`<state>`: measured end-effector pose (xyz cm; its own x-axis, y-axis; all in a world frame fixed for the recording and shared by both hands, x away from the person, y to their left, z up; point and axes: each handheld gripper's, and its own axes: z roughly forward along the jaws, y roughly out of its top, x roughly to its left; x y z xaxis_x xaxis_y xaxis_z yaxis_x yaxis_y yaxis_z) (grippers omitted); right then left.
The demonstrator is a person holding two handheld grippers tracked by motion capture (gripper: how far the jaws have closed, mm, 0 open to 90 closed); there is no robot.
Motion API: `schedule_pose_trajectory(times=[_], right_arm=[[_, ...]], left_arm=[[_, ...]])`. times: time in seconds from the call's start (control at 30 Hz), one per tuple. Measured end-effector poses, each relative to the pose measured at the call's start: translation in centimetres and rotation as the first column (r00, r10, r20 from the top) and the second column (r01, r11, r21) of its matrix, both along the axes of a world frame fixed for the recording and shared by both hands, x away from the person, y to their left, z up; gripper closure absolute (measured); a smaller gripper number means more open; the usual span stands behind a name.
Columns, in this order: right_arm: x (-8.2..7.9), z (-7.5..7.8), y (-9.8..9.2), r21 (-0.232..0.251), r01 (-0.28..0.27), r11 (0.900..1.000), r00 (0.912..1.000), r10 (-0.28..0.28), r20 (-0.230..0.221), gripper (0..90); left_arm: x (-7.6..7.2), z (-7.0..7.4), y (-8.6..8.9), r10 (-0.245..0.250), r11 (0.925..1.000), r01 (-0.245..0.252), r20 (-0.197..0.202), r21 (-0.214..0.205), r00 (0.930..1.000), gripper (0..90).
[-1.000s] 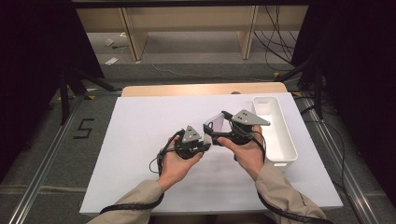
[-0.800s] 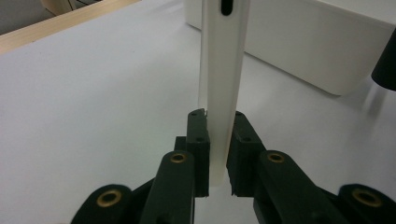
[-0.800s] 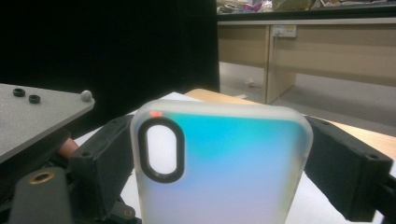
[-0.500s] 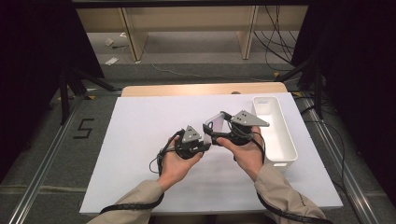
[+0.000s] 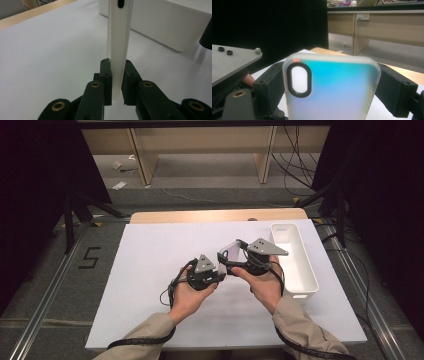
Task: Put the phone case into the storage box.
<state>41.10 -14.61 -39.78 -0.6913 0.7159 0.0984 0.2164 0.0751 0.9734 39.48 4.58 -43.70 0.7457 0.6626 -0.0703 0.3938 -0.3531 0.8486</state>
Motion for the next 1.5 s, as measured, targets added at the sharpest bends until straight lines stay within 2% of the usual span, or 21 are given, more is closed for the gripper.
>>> schedule_pose_trajectory(times=[0.2, 0.27, 0.4, 0.53, 0.6, 0.77, 0.87, 1.1, 1.5], right_arm=[[-0.1, 0.2, -0.1, 0.003, 0.003, 1.0, 0.9999, -0.003, 0.012, 17.8], [-0.1, 0.2, -0.1, 0.001, 0.007, 1.0, 0.9998, -0.008, 0.017, 17.9], [-0.1, 0.4, -0.3, 0.002, 0.01, 0.9999, 0.9997, -0.01, 0.021, 17.9], [-0.1, 0.8, -0.6, 0.007, 0.018, 0.9998, 0.9993, -0.019, 0.034, 17.9], [0.0, 1.0, -0.9, 0.01, 0.023, 0.9997, 0.999, -0.024, 0.038, 17.9], [0.0, 1.4, -1.5, 0.017, 0.036, 0.9992, 0.9984, -0.037, 0.043, 17.9], [0.0, 1.6, -1.7, 0.021, 0.044, 0.9988, 0.9979, -0.045, 0.047, 17.9], [0.1, 1.8, -2.1, 0.026, 0.054, 0.9982, 0.9971, -0.056, 0.052, 17.9], [0.2, 2.4, -2.8, 0.036, 0.073, 0.9966, 0.9951, -0.076, 0.063, 17.9]], left_arm=[[0.1, 0.1, 0.0, -0.021, 0.9997, 0.021, 0.007, -0.015, 0.9998, 79.5], [0.1, 0.1, 0.0, -0.03, 0.9993, 0.031, 0.018, -0.023, 0.9994, 76.2], [0.2, 0.3, -0.1, -0.06, 0.9974, 0.061, 0.034, -0.037, 0.9976, 58.6], [0.2, 0.6, 0.1, -0.084, 0.9959, 0.085, 0.057, -0.03, 0.9949, 31.7], [0.1, 0.8, 0.4, -0.079, 0.9962, 0.081, 0.062, -0.032, 0.9949, 19.9], [0.0, 1.3, 1.5, -0.103, 0.9934, 0.106, 0.078, -0.042, 0.9917, 3.5], [-0.1, 1.6, 2.4, -0.109, 0.9919, 0.114, 0.086, -0.057, 0.9904, 0.0], [-0.7, 1.9, 4.2, -0.106, 0.9912, 0.113, 0.096, -0.068, 0.9897, 0.0], [-1.7, 2.0, 6.6, -0.095, 0.9929, 0.103, 0.125, -0.06, 0.9876, 0.0]])
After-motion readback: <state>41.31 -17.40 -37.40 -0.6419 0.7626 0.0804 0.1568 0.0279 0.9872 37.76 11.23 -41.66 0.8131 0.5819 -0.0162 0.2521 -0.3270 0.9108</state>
